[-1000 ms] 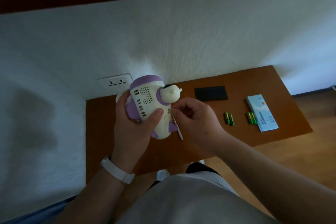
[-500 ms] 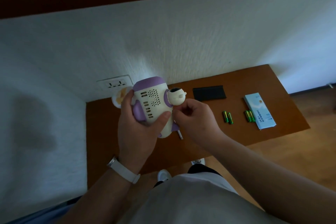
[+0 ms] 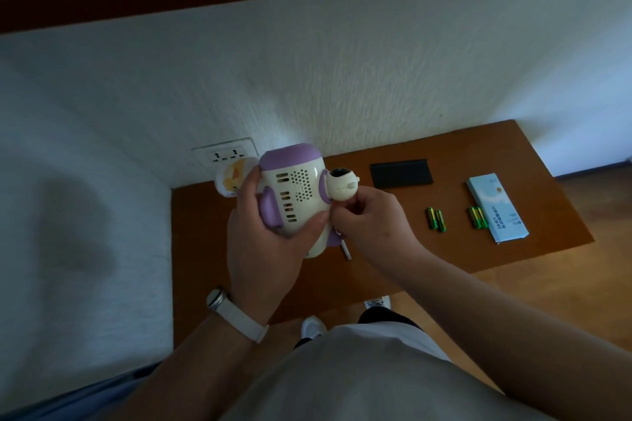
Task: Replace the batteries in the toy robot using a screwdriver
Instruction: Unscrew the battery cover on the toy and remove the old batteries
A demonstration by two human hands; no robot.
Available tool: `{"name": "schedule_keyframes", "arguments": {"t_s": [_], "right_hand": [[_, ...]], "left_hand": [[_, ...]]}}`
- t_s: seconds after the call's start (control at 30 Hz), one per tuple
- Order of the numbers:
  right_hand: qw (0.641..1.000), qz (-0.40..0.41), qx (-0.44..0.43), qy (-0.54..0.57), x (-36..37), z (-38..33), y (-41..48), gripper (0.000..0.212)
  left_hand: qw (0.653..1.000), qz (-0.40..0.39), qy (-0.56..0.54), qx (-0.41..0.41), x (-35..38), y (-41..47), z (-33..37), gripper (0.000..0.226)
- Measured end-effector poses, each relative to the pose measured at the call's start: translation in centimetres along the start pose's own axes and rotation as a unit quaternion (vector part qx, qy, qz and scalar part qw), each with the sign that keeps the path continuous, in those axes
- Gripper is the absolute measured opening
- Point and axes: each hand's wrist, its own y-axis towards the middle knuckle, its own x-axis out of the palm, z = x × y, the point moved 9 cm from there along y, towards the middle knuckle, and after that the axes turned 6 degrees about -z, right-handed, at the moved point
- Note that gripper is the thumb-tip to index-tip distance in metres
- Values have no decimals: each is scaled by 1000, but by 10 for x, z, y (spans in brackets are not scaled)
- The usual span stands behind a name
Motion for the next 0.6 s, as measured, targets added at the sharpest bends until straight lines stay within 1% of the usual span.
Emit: {"name": "schedule_keyframes", "arguments": {"t_s": [0.17, 0.3, 0.43, 0.53, 0.6], "right_hand": [[1000, -14, 2, -1, 2, -3, 3, 11], [1000, -28, 3, 3, 4, -2, 7, 14], [999, -44, 22, 16, 8, 7, 12, 14], [995, -69, 43, 53, 11, 18, 19, 9], [993, -80, 57, 64, 12, 29, 25, 5]], "left_hand": [[1000, -2, -8, -3, -1, 1, -1, 98], [1000, -9, -11, -14, 0, 3, -6, 102], [999, -14, -13, -33, 1, 4, -15, 104], [998, -15, -27, -52, 2, 7, -23, 99], [995, -13, -59, -75, 2, 7, -33, 95]]}}
